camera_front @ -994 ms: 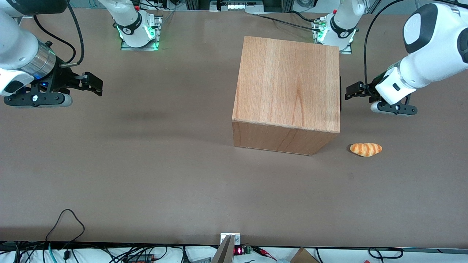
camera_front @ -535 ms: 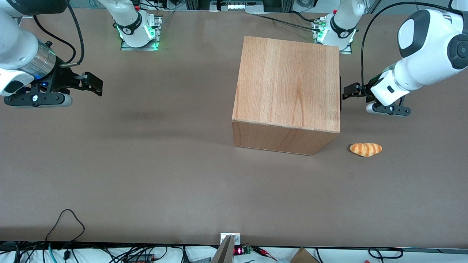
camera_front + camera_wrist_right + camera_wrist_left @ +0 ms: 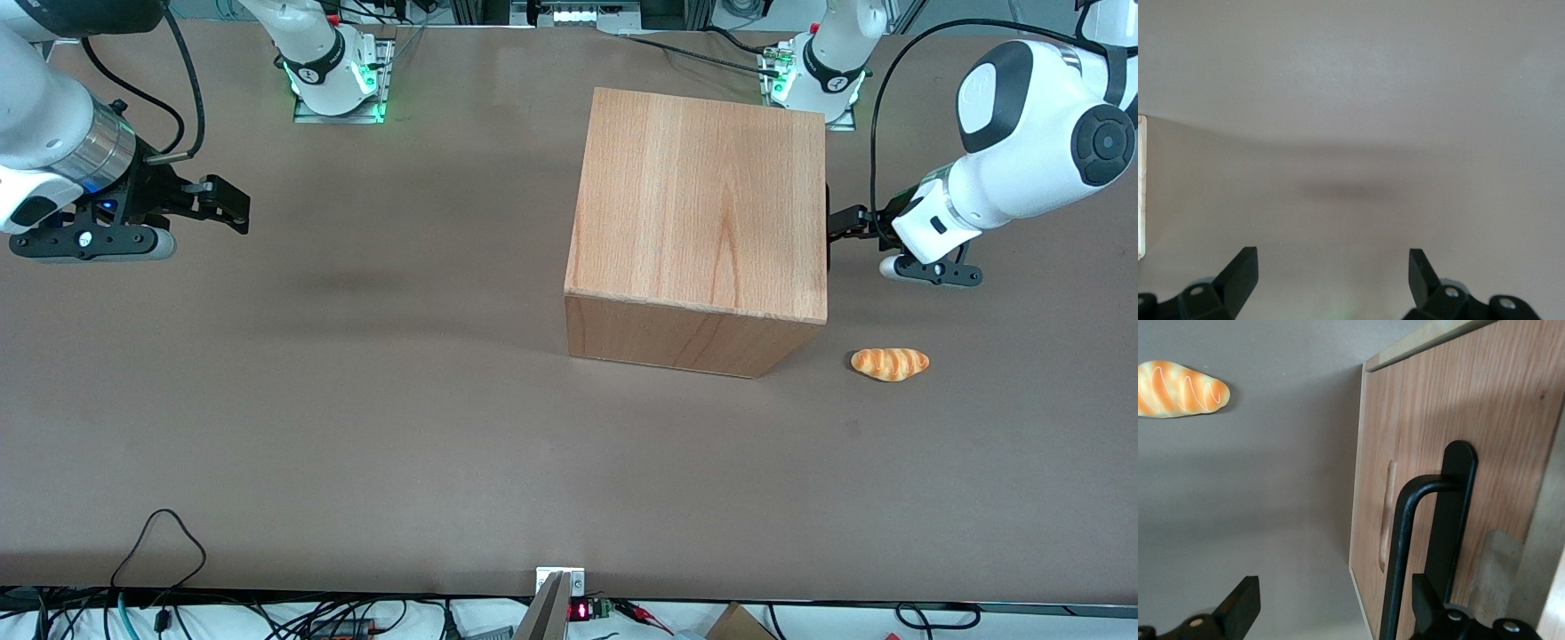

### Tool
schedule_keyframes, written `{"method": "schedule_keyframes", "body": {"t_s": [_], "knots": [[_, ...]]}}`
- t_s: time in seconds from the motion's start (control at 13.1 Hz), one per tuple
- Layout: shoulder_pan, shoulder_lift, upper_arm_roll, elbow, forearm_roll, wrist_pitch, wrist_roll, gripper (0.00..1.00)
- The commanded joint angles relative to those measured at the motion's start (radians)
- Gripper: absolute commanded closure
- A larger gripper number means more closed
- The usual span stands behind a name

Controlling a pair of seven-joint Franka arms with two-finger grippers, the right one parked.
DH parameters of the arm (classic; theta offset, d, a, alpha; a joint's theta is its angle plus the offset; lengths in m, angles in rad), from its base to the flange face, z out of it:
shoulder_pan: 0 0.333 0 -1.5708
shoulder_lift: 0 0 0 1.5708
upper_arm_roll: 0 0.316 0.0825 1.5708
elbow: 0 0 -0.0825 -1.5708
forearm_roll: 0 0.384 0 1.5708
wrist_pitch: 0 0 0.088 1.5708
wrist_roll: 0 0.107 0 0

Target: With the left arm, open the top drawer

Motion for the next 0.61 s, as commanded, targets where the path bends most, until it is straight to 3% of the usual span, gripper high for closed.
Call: {"method": "schedule_keyframes", "body": {"t_s": [0.0,0.54], "knots": [[0.010,0.001,-0.002,-0.013,-0.030,0.013,0.037,0.00],[0.013,0.030,-0.002,-0.013,-0.044,0.013,0.072,0.00]]}}
